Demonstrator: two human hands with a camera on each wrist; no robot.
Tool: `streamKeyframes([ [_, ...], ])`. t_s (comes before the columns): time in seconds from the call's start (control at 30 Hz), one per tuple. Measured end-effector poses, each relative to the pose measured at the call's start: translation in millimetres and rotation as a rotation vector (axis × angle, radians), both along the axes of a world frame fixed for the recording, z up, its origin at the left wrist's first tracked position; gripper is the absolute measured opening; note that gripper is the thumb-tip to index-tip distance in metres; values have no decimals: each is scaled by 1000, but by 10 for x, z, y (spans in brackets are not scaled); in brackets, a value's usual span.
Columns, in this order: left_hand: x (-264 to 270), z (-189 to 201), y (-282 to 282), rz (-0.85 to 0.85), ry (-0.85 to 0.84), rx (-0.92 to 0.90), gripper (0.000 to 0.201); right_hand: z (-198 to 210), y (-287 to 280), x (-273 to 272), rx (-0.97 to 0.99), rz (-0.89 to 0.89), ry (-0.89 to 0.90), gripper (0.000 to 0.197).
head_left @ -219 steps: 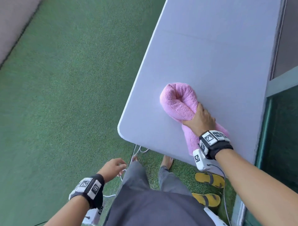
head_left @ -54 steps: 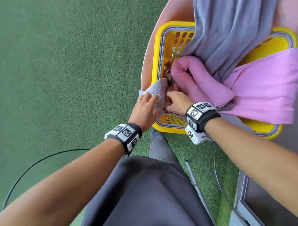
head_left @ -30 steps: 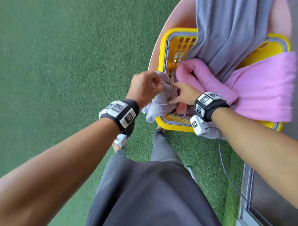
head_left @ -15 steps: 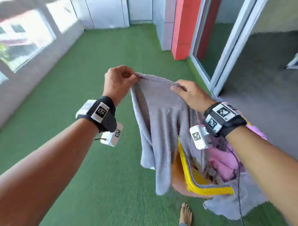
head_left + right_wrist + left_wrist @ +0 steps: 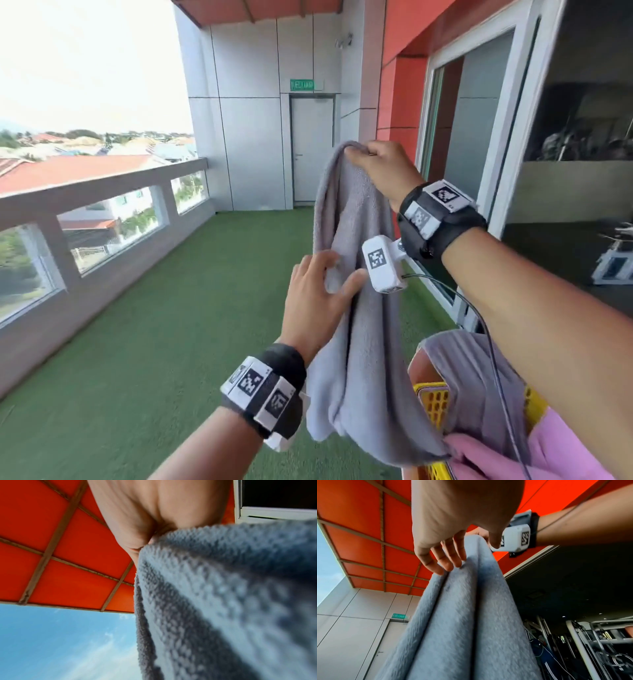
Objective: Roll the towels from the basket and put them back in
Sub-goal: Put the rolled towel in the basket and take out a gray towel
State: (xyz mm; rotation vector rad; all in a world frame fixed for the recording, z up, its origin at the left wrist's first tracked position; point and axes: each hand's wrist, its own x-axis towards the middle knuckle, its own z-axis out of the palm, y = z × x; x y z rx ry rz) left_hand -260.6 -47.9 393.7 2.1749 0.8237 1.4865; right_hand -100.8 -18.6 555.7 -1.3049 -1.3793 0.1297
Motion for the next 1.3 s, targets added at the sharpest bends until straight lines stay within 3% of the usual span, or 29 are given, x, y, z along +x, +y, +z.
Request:
streamKeyframes([
  [0.07, -29, -119, 6, 43, 34, -45, 44, 4, -2, -131, -2, -10, -6, 34],
  [0.2, -172, -96, 3, 104, 12, -63, 27, -104, -37, -364, -18, 21, -39, 36],
  [0.33, -455, 29, -100, 149, -303, 81, 18, -381, -186, -482, -98, 193, -111, 23],
  [0.4, -567, 134, -28, 256, -301, 77, 34, -546, -234, -546, -140, 237, -129, 22],
  [0.43, -619, 189, 55, 253, -230, -34, 47, -623, -253, -590, -157, 254, -134, 23],
  [0.5, -714, 309, 219, -12, -160, -365, 47, -745, -267, -665, -151, 276, -156, 20],
  [0.57, -791, 389, 309, -285, -160, -560, 25, -827, -266, -698, -113, 279, -161, 16],
  [0.7, -912, 485, 363, -300, -44, -457, 19, -1025, -215, -641, -177, 289, -79, 22],
  [0.9, -976, 570, 312, -365, -63, -649, 20, -1356, -367, -718, -389, 544, 153, 36],
  [1.03, -943, 605, 317, -339, 22, -603, 23, -1610, -470, -806, -558, 663, 256, 28],
  [1.1, -963, 628, 342, -319, 48, -590, 30, -1643, -479, -788, -548, 630, 256, 29],
  [1.2, -1059, 602, 411, -316, 42, -601, 24, -1574, -465, -703, -560, 640, 291, 52],
  [1.27, -1140, 569, 466, -328, 24, -613, 22, -1508, -454, -687, -667, 683, 327, 46],
  [1.3, -1177, 563, 489, -336, 18, -615, 22, -1501, -437, -686, -737, 737, 371, 55],
])
